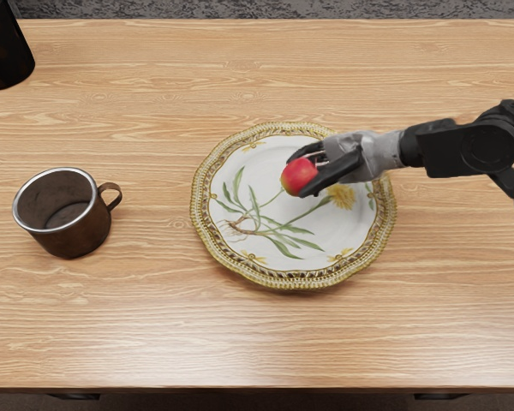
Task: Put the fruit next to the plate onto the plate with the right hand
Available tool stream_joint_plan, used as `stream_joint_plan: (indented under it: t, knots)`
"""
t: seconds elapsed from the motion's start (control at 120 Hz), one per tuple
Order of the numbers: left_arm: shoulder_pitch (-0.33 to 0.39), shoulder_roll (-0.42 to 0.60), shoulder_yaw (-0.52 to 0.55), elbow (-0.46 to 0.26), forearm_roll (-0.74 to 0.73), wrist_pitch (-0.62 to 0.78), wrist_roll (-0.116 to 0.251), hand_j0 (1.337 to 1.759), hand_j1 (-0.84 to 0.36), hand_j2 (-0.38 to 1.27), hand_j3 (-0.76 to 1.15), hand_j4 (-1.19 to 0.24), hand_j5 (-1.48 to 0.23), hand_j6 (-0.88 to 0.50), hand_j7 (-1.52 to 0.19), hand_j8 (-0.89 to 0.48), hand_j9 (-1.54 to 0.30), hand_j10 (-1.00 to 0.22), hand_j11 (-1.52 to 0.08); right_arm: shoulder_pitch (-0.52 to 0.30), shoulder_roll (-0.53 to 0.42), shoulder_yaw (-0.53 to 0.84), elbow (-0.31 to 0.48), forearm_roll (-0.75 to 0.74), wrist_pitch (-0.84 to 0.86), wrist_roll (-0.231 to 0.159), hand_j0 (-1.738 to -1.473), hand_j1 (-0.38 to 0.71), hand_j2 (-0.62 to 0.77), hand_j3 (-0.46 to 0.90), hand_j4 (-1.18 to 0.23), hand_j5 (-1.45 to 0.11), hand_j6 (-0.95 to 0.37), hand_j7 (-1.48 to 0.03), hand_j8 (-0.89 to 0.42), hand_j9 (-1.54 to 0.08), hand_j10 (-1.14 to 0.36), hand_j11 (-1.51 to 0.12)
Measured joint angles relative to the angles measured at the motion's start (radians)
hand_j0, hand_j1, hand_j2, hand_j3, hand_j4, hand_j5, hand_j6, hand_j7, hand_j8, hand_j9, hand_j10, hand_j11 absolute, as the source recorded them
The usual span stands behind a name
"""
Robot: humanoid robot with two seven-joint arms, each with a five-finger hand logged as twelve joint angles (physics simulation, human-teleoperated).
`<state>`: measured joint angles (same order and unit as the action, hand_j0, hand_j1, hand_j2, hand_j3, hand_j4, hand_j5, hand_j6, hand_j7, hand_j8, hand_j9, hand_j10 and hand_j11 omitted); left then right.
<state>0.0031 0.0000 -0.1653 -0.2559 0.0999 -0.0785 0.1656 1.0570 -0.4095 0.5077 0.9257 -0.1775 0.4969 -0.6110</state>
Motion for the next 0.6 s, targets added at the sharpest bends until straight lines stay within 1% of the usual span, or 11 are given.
stream_joint_plan:
  t: [0.025,0.083,0.25,0.267,0.35,0.408,0.417,0.425,0.45,0.517,0.6]
  knots:
    - [0.000,0.000,0.000,0.000,0.000,0.000,0.000,1.658,0.34,0.00,0.00,-0.01,-0.01,-0.01,-0.01,-0.01,-0.01,-0.01,-0.01,-0.001,0.020,0.000,0.000,-0.001,0.003,0.000,-1.649,0.38,0.30,0.00,-0.30,-1.21,-0.18,-1.12,-0.23,-1.18,-0.84,-1.19]
    - [0.000,0.000,0.000,0.000,0.000,0.000,0.000,1.658,0.34,0.00,0.00,-0.01,-0.01,-0.01,-0.01,-0.01,-0.01,-0.01,-0.01,-0.003,0.048,0.000,-0.001,-0.010,0.008,0.000,-1.649,0.40,0.35,0.00,-0.30,-1.21,-0.18,-1.12,-0.23,-1.17,-0.84,-1.18]
    - [0.000,0.000,0.001,0.000,0.000,0.000,0.000,1.658,0.34,0.00,0.00,-0.01,-0.01,-0.01,-0.01,-0.01,-0.01,-0.01,-0.01,-0.007,0.075,0.000,-0.006,-0.034,0.013,0.000,-1.648,0.36,0.27,0.00,-0.31,-1.22,-0.19,-1.11,-0.23,-1.16,-0.84,-1.16]
    - [0.000,0.000,0.001,0.000,0.000,0.000,0.000,1.658,0.34,0.00,0.00,-0.01,-0.01,-0.01,-0.01,-0.01,-0.01,-0.01,-0.01,-0.009,0.077,0.001,-0.009,-0.037,0.009,0.000,-1.649,0.33,0.24,0.00,-0.31,-1.16,-0.21,-1.06,-0.24,-1.10,-0.80,-1.11]
    - [0.000,0.000,0.000,0.000,0.000,0.000,0.000,1.658,0.34,0.00,0.00,-0.01,-0.01,-0.01,-0.01,-0.01,-0.01,-0.01,-0.01,-0.024,0.079,0.003,-0.023,-0.048,-0.016,0.000,-1.652,0.12,0.16,0.00,-0.22,-0.79,-0.15,-0.72,-0.18,-0.75,-0.54,-0.76]
    - [0.000,0.000,0.000,0.001,0.000,0.000,0.000,1.658,0.34,0.00,0.00,-0.01,-0.01,-0.01,-0.01,-0.01,-0.01,-0.01,-0.01,-0.033,0.072,0.006,-0.026,-0.052,-0.022,0.000,-1.653,0.01,0.12,0.00,-0.17,-0.61,-0.12,-0.55,-0.14,-0.58,-0.31,-0.58]
    - [0.000,0.000,0.000,0.001,0.000,0.000,0.000,1.658,0.34,0.00,0.00,-0.01,-0.01,-0.01,-0.01,-0.01,-0.01,-0.01,-0.01,-0.034,0.071,0.006,-0.026,-0.053,-0.023,0.000,-1.654,0.00,0.11,0.00,-0.17,-0.58,-0.12,-0.53,-0.15,-0.56,-0.29,-0.56]
    - [0.000,0.000,0.000,0.001,0.000,0.000,0.000,1.658,0.34,0.00,0.00,-0.01,-0.01,-0.01,-0.01,-0.01,-0.01,-0.01,-0.01,-0.034,0.070,0.007,-0.026,-0.053,-0.024,0.000,-1.654,-0.01,0.11,0.00,-0.16,-0.56,-0.11,-0.51,-0.12,-0.53,-0.27,-0.54]
    - [0.000,0.000,0.000,0.000,0.000,0.000,0.000,1.658,0.34,0.00,0.00,-0.01,-0.01,-0.01,-0.01,-0.01,-0.01,-0.01,-0.01,-0.035,0.063,0.009,-0.026,-0.053,-0.025,0.000,-1.654,-0.05,0.09,0.00,-0.15,-0.50,-0.10,-0.46,-0.11,-0.48,-0.23,-0.48]
    - [0.000,0.000,0.000,0.000,0.000,0.000,0.000,1.658,0.34,0.00,0.00,-0.01,-0.01,-0.01,-0.01,-0.01,-0.01,-0.01,-0.01,-0.037,-0.019,0.055,0.018,-0.043,-0.010,0.000,-1.655,-0.12,0.07,0.00,-0.11,-0.37,-0.08,-0.34,-0.09,-0.35,-0.18,-0.36]
    - [0.000,0.000,0.001,0.000,0.000,-0.001,0.000,1.658,0.34,0.00,0.00,-0.01,-0.01,-0.01,-0.01,-0.01,-0.01,-0.01,-0.01,-0.039,-0.245,0.119,0.123,0.035,0.045,0.000,-1.656,-0.19,0.04,0.00,-0.08,-0.26,-0.07,-0.24,-0.07,-0.25,-0.13,-0.25]
